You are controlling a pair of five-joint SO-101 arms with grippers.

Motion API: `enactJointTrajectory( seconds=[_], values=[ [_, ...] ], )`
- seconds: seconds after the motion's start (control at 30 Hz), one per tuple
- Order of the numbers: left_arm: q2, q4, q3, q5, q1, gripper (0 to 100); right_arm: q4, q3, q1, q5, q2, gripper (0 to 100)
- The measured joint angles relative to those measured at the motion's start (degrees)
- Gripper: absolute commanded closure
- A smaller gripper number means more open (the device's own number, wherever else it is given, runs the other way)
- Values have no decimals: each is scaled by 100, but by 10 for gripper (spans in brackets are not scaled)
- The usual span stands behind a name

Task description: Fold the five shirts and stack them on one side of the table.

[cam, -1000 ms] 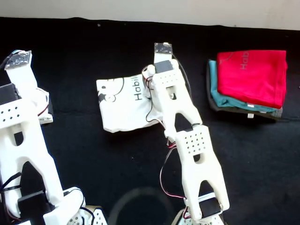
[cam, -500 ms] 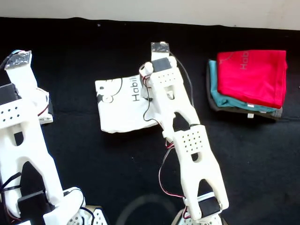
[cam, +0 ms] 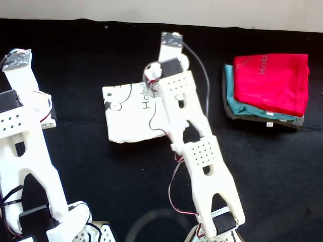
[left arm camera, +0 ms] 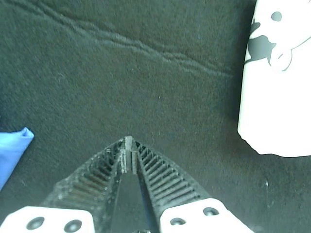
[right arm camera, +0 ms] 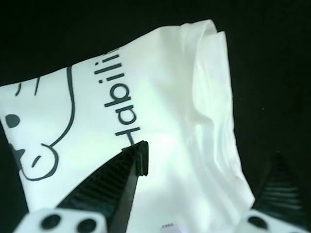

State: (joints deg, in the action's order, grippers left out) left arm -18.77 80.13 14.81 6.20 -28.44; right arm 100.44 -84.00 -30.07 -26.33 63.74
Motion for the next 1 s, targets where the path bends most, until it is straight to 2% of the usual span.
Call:
enactJointTrajectory(
  seconds=[0.23,0.5,0.57,0.67,0.7,0.77,0.9,1.0],
  values=[
    [0,-185,0,0,0,986,0,0,-273,-70,325,617],
    [0,-185,0,0,0,986,-176,-35,-9,-70,1002,622],
    [0,-185,0,0,0,986,-185,-97,9,-70,1090,690],
    [0,-185,0,0,0,986,-185,-167,18,-70,1178,947],
    [0,-185,0,0,0,986,-185,-167,18,-70,1231,992],
    [0,-185,0,0,0,986,-193,-167,26,70,1301,988],
    [0,-185,0,0,0,986,-202,-185,62,932,1336,991],
    [0,-185,0,0,0,986,-202,-193,97,1073,1354,991]
  ],
)
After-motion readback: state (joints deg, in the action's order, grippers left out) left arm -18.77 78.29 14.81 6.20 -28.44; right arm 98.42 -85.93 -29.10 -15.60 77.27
